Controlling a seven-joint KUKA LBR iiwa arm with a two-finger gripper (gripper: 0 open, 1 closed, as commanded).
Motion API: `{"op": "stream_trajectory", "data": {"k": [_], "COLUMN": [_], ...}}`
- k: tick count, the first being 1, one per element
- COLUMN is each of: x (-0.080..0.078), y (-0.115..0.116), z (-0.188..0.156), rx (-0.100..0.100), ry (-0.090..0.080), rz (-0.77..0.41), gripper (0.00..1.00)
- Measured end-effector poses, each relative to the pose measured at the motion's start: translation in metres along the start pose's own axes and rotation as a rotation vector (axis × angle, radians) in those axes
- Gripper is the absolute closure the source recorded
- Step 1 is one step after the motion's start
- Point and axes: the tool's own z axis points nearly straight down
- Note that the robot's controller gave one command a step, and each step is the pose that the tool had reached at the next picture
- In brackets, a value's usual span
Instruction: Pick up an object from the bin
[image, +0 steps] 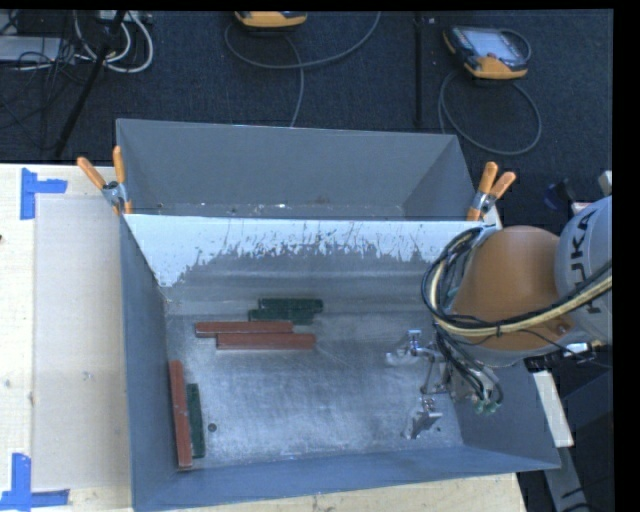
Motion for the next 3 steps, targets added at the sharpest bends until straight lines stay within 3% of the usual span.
{"op": "stream_trajectory", "data": {"k": [1, 2, 3], "x": [-0.011, -0.029, -0.063], "y": [0.021, 0.023, 0.043], "z": [0.034, 0.018, -0.023], "rx": [0.001, -0.002, 0.002], "ry": [-0.004, 0.013, -0.004], "rz": [-0.003, -0.023, -0.063], "gripper": [0.00, 0.00, 0.00]}}
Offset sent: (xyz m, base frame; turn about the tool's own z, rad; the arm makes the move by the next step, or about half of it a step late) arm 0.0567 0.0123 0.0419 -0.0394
